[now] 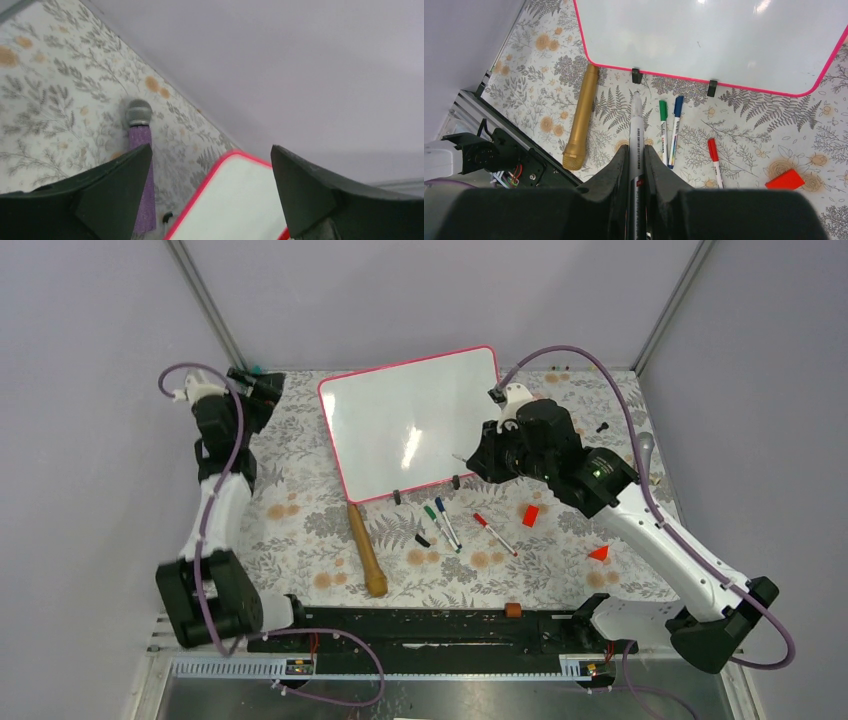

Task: Write a sentence on the whiteboard
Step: Move the whiteboard to the center of the board.

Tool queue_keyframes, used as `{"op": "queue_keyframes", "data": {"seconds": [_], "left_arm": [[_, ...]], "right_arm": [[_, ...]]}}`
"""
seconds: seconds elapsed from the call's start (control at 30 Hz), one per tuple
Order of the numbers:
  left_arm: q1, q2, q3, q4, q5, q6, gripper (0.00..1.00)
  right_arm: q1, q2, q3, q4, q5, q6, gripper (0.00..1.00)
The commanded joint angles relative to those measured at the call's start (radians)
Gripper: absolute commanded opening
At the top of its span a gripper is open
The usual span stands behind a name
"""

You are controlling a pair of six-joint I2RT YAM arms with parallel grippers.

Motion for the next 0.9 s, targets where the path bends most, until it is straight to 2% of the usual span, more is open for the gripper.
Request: {"op": "queue_keyframes", "data": {"seconds": [0.0,0.03,0.1,0.17,0.27,0.47,0.63,0.8,0.87], "left_arm": [[-0.102,0.249,0.471,-0.33,0.046,0.128,0.92],[-0.163,0.3,0.604,-0.455,-0.035,0.233,0.93],[-0.244,0.386,0.783,-0.563,-0.126,0.322,0.93],[-0.281,0.449,0.873,-0.554,-0.156,0.319,0.93],[-0.285,0.492,0.89,-0.452,-0.141,0.272,0.92],[-0.286,0.441,0.741,-0.272,-0.092,0.271,0.95],[-0.283,0.299,0.616,-0.294,-0.226,0.318,0.95],[-0.284,0.039,0.239,-0.125,-0.282,0.258,0.96],[-0.286,-0.051,0.121,-0.137,-0.274,0.234,0.96]], "right_arm": [[-0.006,-0.054,-0.013,0.033,0.067,0.007,0.0],[-0.007,-0.063,-0.022,0.034,0.096,0.01,0.0],[-0.015,-0.075,-0.041,0.035,0.165,0.042,0.0],[-0.046,-0.068,-0.058,0.042,0.197,0.078,0.0],[-0.142,-0.015,-0.056,0.066,0.18,0.135,0.0],[-0.315,0.096,-0.013,0.197,0.119,0.271,0.0],[-0.413,0.255,0.078,0.279,0.114,0.356,0.0],[-0.486,0.482,0.271,0.256,0.11,0.338,0.0],[-0.519,0.581,0.368,0.219,0.06,0.332,0.0]]}}
